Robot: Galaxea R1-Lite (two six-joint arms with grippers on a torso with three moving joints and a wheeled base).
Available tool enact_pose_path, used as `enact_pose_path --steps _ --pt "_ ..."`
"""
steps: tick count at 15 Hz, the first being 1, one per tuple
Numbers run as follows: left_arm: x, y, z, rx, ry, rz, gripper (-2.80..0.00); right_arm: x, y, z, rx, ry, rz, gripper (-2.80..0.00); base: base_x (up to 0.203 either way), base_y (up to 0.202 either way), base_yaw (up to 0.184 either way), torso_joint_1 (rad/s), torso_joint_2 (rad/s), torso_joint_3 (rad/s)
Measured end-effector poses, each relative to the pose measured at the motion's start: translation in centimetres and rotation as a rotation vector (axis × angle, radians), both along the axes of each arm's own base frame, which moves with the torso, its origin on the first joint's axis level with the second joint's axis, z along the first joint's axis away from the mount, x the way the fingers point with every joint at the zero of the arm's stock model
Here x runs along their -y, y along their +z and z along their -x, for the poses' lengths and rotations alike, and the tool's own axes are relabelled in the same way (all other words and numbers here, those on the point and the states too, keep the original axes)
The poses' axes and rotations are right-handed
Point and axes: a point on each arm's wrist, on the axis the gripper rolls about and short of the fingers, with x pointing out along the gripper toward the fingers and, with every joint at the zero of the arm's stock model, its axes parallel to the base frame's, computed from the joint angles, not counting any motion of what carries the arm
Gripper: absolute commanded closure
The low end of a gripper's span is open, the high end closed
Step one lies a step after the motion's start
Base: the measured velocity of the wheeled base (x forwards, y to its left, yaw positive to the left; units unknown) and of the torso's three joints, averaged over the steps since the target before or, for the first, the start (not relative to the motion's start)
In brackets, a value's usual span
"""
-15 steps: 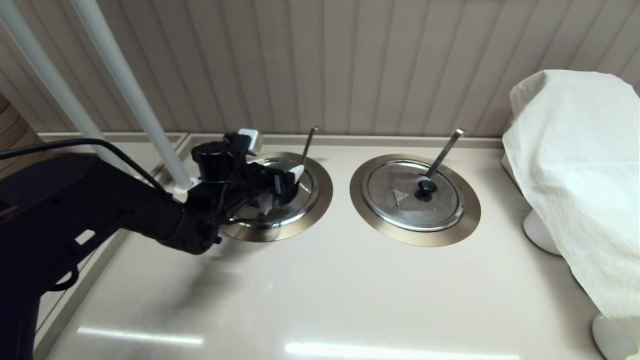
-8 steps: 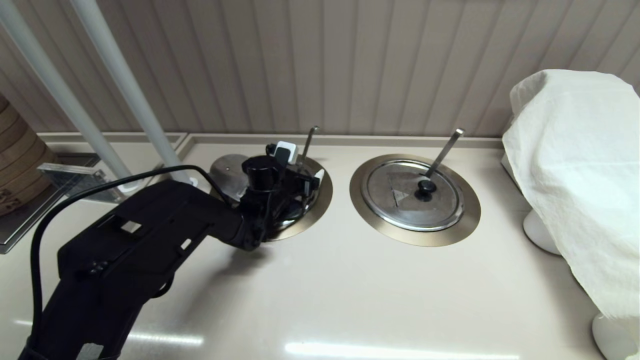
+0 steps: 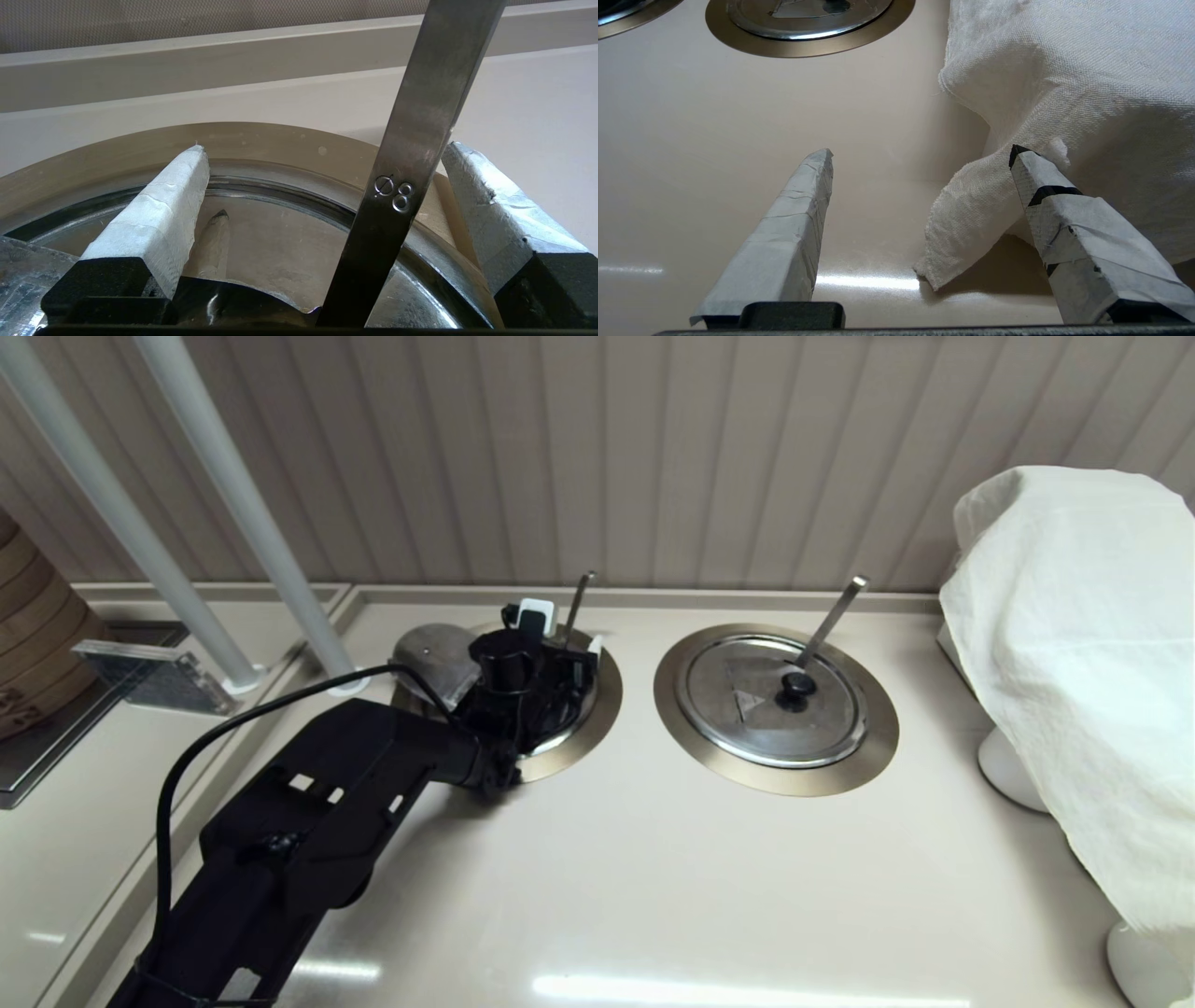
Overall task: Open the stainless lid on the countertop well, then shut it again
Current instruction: Stir with a spoon
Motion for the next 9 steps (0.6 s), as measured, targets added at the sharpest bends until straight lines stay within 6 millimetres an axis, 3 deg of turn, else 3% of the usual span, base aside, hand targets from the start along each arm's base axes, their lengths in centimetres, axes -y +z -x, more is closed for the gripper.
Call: enact_pose_path --steps 3,4,9 --pt "0.1 0.08 -0.27 0.011 0.008 0.007 -2.8 0.0 0.0 0.0 0.0 0.0 0.0 -2.8 0.0 0.0 0.0 0.0 0.0 0.0" --pt "0.1 0.06 -0.33 0.012 0.02 0.009 0.0 0.0 0.0 0.0 0.0 0.0 0.0 -2.8 0.0 0.0 0.0 0.0 0.0 0.0" --pt "0.1 0.3 -0.42 0.02 0.025 0.015 0.0 0.0 0.0 0.0 0.0 0.0 0.0 -2.8 0.0 0.0 0.0 0.0 0.0 0.0"
